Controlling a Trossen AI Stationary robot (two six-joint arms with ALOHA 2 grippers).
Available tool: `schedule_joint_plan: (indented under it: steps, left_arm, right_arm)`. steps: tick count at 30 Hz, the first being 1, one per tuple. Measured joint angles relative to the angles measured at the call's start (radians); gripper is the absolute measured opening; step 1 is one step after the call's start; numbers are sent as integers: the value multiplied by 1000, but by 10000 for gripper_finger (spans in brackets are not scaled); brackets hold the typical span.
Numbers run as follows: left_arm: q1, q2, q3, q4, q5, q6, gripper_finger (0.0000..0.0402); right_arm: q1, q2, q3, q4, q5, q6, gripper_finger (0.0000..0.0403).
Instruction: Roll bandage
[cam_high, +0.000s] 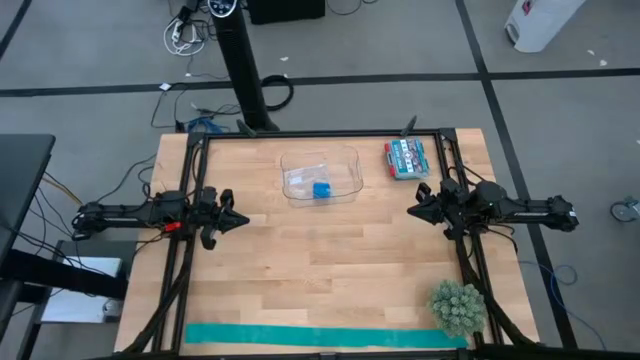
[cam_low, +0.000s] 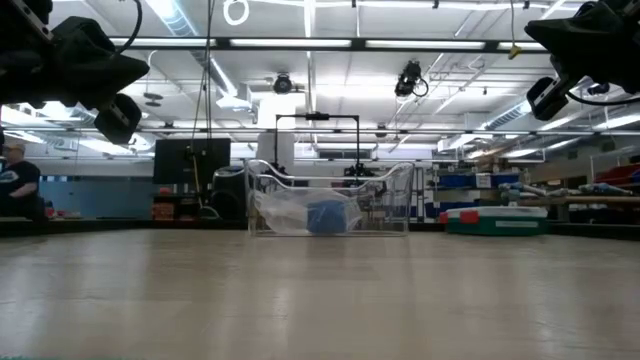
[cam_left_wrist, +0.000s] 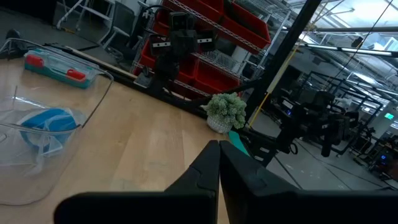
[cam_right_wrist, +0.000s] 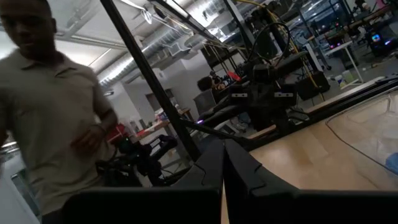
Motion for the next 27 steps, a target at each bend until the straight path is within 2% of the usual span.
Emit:
schedule_joint_plan:
  steps: [19,23,27]
  left_arm:
    - [0,0,0,0,0,0,19]
    - [0,0,0,0,0,0,19]
    - [0,0,0,0,0,0,19]
  right_arm:
    - [0,0,0,0,1,0,7]
    - [0,0,0,32,53,3,7]
    - [0,0,0,143,112,10,7]
